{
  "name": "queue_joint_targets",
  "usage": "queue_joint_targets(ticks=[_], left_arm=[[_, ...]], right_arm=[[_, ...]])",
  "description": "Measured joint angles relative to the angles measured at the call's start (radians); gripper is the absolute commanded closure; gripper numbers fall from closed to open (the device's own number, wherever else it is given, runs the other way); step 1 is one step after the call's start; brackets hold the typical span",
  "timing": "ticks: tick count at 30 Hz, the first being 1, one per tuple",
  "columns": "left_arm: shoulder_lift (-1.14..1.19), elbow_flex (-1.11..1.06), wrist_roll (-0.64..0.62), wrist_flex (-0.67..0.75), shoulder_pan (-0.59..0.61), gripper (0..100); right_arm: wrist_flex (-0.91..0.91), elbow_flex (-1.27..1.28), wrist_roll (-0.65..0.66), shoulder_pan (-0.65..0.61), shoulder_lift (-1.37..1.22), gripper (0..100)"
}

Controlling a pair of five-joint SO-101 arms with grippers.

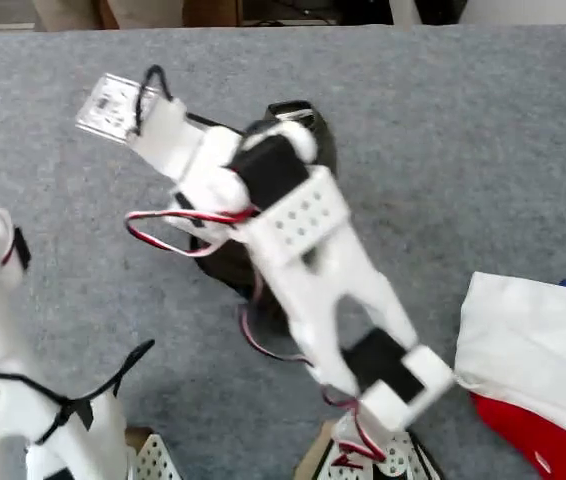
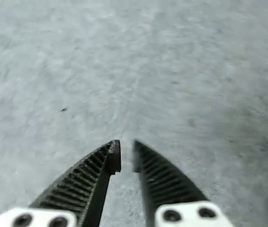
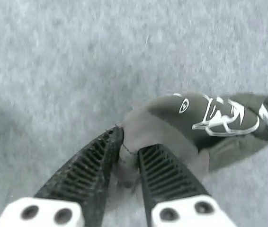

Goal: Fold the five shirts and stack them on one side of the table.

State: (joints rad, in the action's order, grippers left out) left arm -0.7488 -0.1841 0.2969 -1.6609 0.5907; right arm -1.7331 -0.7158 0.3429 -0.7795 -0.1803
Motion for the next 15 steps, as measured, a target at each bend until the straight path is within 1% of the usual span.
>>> queue_joint_targets(ticks=[3, 6, 11, 15], left_arm=[[-0.026, -0.023, 0.0, 0.0, 0.087, 79], [-0.031, -0.025, -0.002, 0.0, 0.146, 79], [-0.032, -0.025, 0.002, -0.017, 0.16, 79], [-0.032, -0.057, -0.038, -0.018, 0.16, 79]], right_arm=[[0.04, -0.147, -0.029, -0.014, -0.124, 99.4], [0.089, -0.322, -0.071, -0.017, -0.238, 99.4], [0.172, -0.617, -0.117, -0.017, -0.384, 99.4], [0.264, -0.749, -0.161, -0.017, -0.443, 99.4]])
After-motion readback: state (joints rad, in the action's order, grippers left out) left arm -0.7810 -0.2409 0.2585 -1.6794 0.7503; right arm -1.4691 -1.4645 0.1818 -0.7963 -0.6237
